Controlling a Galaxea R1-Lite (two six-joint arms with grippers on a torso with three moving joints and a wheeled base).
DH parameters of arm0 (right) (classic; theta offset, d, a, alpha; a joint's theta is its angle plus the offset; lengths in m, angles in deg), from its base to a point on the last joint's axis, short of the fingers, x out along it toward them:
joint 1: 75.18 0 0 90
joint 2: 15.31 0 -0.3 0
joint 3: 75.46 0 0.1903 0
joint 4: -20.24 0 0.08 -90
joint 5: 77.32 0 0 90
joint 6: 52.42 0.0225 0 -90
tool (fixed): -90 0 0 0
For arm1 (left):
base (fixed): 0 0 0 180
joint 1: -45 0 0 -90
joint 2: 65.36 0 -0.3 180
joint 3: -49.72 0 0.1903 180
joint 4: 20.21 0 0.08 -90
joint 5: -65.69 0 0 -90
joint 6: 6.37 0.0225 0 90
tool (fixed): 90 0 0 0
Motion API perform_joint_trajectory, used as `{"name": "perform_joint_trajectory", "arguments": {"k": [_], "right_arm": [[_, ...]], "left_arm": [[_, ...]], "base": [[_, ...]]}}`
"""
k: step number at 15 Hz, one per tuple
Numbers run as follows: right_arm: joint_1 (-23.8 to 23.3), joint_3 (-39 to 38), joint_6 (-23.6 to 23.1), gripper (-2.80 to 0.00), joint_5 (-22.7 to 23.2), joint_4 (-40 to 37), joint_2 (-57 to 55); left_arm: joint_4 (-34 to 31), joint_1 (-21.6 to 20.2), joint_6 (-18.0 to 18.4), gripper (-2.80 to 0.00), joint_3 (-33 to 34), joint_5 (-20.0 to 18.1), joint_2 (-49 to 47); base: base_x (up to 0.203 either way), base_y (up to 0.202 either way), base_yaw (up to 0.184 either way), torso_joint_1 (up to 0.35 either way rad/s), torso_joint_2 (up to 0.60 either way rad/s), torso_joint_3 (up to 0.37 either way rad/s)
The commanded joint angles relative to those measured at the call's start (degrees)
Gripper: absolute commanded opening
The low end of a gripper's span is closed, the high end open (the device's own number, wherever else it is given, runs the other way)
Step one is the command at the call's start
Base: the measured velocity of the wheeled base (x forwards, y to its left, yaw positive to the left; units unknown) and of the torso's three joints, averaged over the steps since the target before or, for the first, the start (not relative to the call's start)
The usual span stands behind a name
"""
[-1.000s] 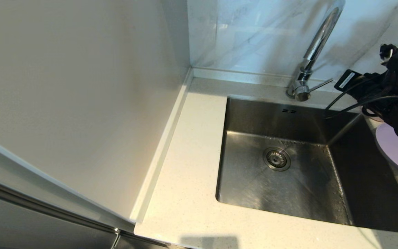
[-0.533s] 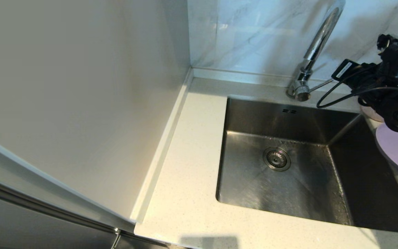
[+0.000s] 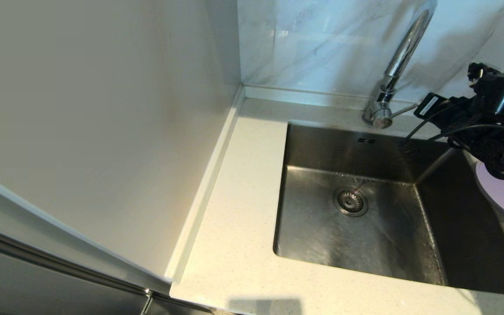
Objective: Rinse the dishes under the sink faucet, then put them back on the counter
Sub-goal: Put a bowl into the sink
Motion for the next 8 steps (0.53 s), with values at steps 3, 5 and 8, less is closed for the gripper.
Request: {"name": "perform_joint_trajectory", "arguments": {"k": [3, 5, 8], "right_arm": [[0.01, -6.65, 0.11, -2.80, 4.18, 0.10, 5.20], [-0.28, -5.97, 0.17, -2.80, 3.65, 0.15, 5.26], [-4.25, -5.37, -5.18, -2.80, -0.37, -1.55, 5.76]], "left_arm": [[0.00, 0.00, 0.00, -2.80, 0.00, 0.04, 0.00], [0.00, 0.00, 0.00, -2.80, 0.00, 0.04, 0.00], [0.00, 0.00, 0.00, -2.80, 0.00, 0.04, 0.00]], "base": [[0.000, 0.000, 0.000, 0.000, 0.00, 0.000], [0.000, 0.000, 0.000, 0.000, 0.00, 0.000], [0.000, 0.000, 0.000, 0.000, 0.00, 0.000]]}}
